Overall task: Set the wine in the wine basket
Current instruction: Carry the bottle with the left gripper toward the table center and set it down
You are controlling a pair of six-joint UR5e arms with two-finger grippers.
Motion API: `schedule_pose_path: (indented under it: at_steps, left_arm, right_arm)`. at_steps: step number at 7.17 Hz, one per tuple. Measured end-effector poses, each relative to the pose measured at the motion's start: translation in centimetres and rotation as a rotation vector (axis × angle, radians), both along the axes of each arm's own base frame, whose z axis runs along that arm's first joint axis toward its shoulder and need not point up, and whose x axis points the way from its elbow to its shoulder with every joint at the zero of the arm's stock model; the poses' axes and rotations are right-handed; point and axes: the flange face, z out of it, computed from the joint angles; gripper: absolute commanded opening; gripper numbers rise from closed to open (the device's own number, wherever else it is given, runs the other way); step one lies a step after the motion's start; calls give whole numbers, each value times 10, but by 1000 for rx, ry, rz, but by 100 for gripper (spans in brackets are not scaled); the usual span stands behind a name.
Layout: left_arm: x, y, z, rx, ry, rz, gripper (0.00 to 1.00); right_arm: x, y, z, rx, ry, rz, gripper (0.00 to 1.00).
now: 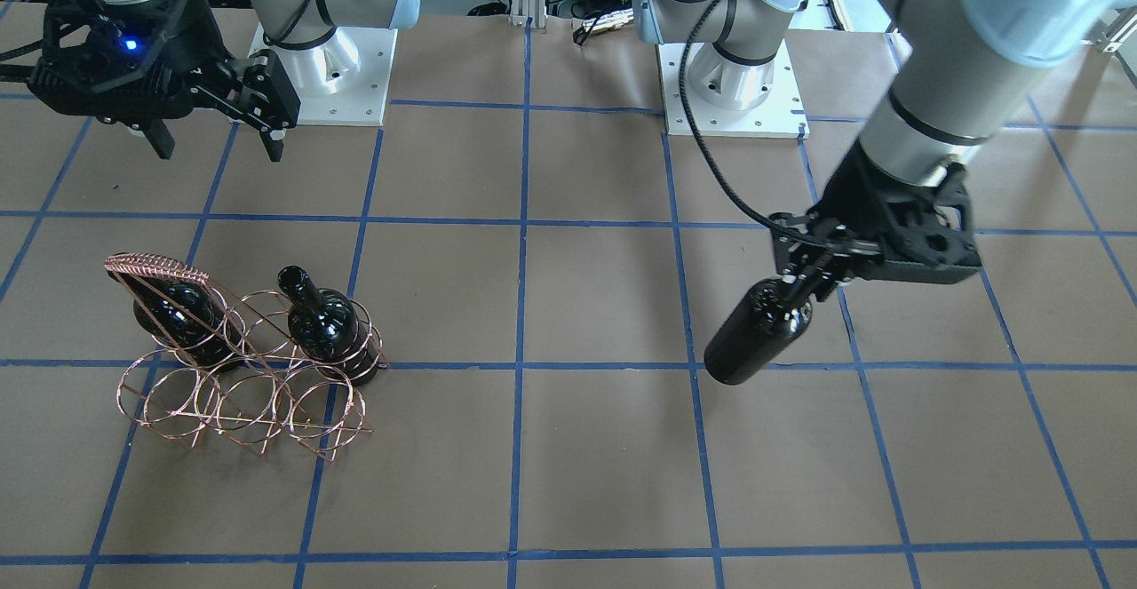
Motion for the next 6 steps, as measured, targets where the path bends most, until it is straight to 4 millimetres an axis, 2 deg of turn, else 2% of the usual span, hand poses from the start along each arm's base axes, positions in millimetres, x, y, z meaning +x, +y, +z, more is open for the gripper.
schedule_pose_path:
  at_steps: [1,3,4,6]
  left_arm:
    - [-33,20,-12,10,3,-12,0]
    - [-79,47,-36,26,3,-39,0]
    - [-94,58,-46,41,-1,-60,0]
    - [-105,68,-57,62,-7,-81,0]
  right_arm:
    - [0,0,0,-1,0,-1,100]
    - [0,0,1,-3,0,-1,100]
    - [-1,0,1,-4,0,-2,100]
    - [1,1,2,-8,-6,1,100]
